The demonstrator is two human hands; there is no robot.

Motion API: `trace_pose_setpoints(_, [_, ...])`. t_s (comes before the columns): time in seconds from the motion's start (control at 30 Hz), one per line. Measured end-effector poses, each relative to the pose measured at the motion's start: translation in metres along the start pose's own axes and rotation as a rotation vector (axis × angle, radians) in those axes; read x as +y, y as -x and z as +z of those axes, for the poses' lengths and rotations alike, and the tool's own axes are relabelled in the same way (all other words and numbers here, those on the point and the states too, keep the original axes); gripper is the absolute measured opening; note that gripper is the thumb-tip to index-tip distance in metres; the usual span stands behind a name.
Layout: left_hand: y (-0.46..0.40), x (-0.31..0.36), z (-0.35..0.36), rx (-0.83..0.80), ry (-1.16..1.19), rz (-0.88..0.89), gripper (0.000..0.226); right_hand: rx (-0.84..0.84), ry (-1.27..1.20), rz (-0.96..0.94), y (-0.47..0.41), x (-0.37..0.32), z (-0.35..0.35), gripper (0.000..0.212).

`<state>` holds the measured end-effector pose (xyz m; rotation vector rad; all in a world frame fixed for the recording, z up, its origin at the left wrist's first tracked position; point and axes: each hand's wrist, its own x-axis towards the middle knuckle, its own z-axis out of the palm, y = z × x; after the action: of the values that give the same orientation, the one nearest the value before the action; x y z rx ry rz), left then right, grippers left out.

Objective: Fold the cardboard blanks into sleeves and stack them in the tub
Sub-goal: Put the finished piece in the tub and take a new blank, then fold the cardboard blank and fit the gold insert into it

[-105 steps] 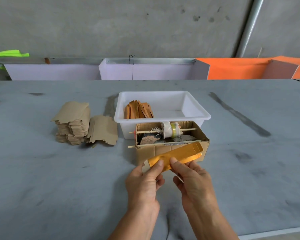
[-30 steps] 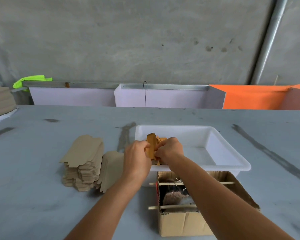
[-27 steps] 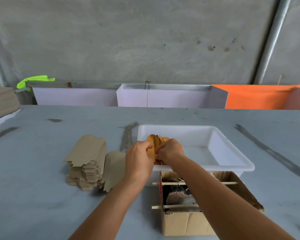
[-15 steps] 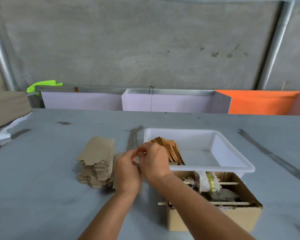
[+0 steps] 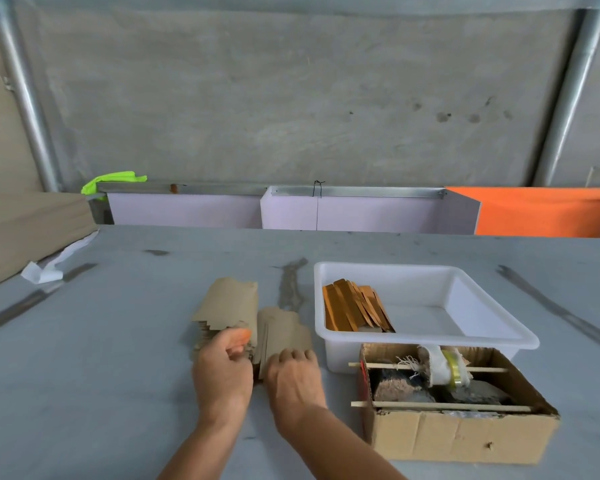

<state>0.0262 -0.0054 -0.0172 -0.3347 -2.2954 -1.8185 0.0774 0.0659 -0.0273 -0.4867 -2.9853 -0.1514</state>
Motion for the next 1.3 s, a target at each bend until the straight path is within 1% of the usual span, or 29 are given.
trace_pose_setpoints(0.07, [-0.001, -0.001, -0.003, 0.002, 0.007, 0.006, 0.039, 0.053, 0.043, -0.060, 0.002, -0.001, -0.001, 0.019])
trace_pose_setpoints(0.13, [-0.001, -0.001, -0.003, 0.000, 0.008, 0.013, 0.036, 0.073, 0.018, -0.082, 0.002, 0.001, -0.003, 0.016])
trace_pose_setpoints(0.3, [0.002, -0.001, -0.002, -0.010, 0.002, 0.016, 0.039, 0.117, 0.004, -0.143, 0.008, 0.001, -0.012, 0.016])
trace_pose_setpoints(0.33, [0.002, -0.001, -0.003, -0.016, 0.001, 0.014, 0.039, 0.099, -0.001, -0.128, 0.011, 0.000, -0.017, 0.019])
trace_pose_setpoints(0.37, [0.003, -0.001, -0.003, -0.022, 0.002, 0.013, 0.039, 0.155, -0.011, -0.086, 0.013, 0.001, -0.020, 0.021])
trace_pose_setpoints(0.4, [0.003, 0.001, -0.005, -0.029, 0.006, 0.011, 0.039, 0.153, -0.037, -0.046, 0.015, 0.003, -0.019, 0.018])
trace_pose_setpoints(0.47, [0.004, 0.002, -0.007, -0.045, 0.014, 0.000, 0.039, 0.092, -0.117, -0.027, 0.016, 0.007, -0.008, 0.018])
trace_pose_setpoints(0.53, [0.005, 0.002, -0.009, -0.059, 0.019, -0.018, 0.038, 0.108, -0.147, -0.011, 0.016, 0.011, -0.003, 0.022])
trace_pose_setpoints(0.6, [0.007, 0.001, -0.009, -0.066, 0.021, -0.030, 0.036, 0.146, -0.125, 0.019, 0.019, 0.010, -0.008, 0.020])
trace_pose_setpoints(0.63, [0.008, 0.002, -0.008, -0.070, 0.023, -0.031, 0.034, 0.183, -0.106, 0.020, 0.021, 0.009, -0.013, 0.016])
trace_pose_setpoints(0.73, [0.011, 0.004, -0.006, -0.091, 0.046, -0.035, 0.031, 0.373, -0.061, 0.039, 0.022, 0.009, -0.027, 0.033])
trace_pose_setpoints(0.77, [0.011, 0.004, -0.006, -0.098, 0.055, -0.044, 0.030, 0.470, -0.055, 0.035, 0.020, 0.011, -0.032, 0.032])
trace_pose_setpoints(0.83, [0.011, 0.004, -0.008, -0.118, 0.070, -0.074, 0.029, 0.633, -0.034, 0.023, 0.019, 0.011, -0.044, 0.024])
trace_pose_setpoints(0.9, [0.011, 0.003, -0.009, -0.126, 0.082, -0.091, 0.027, 0.734, -0.034, 0.052, 0.018, 0.014, -0.059, 0.023])
trace_pose_setpoints(0.97, [0.012, 0.005, -0.009, -0.118, 0.089, -0.086, 0.028, 0.796, -0.152, 0.139, 0.022, 0.021, -0.073, 0.029])
trace_pose_setpoints(1.03, [0.011, 0.013, -0.009, -0.119, 0.132, -0.066, 0.026, 0.838, -0.460, 0.248, 0.032, 0.036, -0.082, 0.023])
trace_pose_setpoints(1.07, [0.011, 0.019, -0.009, -0.130, 0.162, -0.054, 0.025, 0.789, -0.653, 0.301, 0.038, 0.045, -0.085, 0.019])
trace_pose_setpoints(1.1, [0.012, 0.025, -0.008, -0.149, 0.197, -0.056, 0.027, 0.718, -0.839, 0.334, 0.045, 0.055, -0.085, 0.020])
trace_pose_setpoints(1.17, [0.015, 0.036, -0.006, -0.204, 0.271, -0.117, 0.038, 0.621, -1.136, 0.374, 0.066, 0.075, -0.080, 0.028])
trace_pose_setpoints(1.23, [0.021, 0.044, -0.005, -0.287, 0.313, -0.190, 0.037, 0.538, -1.357, 0.439, 0.088, 0.086, -0.076, 0.031])
trace_pose_setpoints(1.3, [0.030, 0.049, -0.003, -0.365, 0.377, -0.266, 0.031, 0.469, -1.460, 0.489, 0.107, 0.095, -0.071, 0.030])
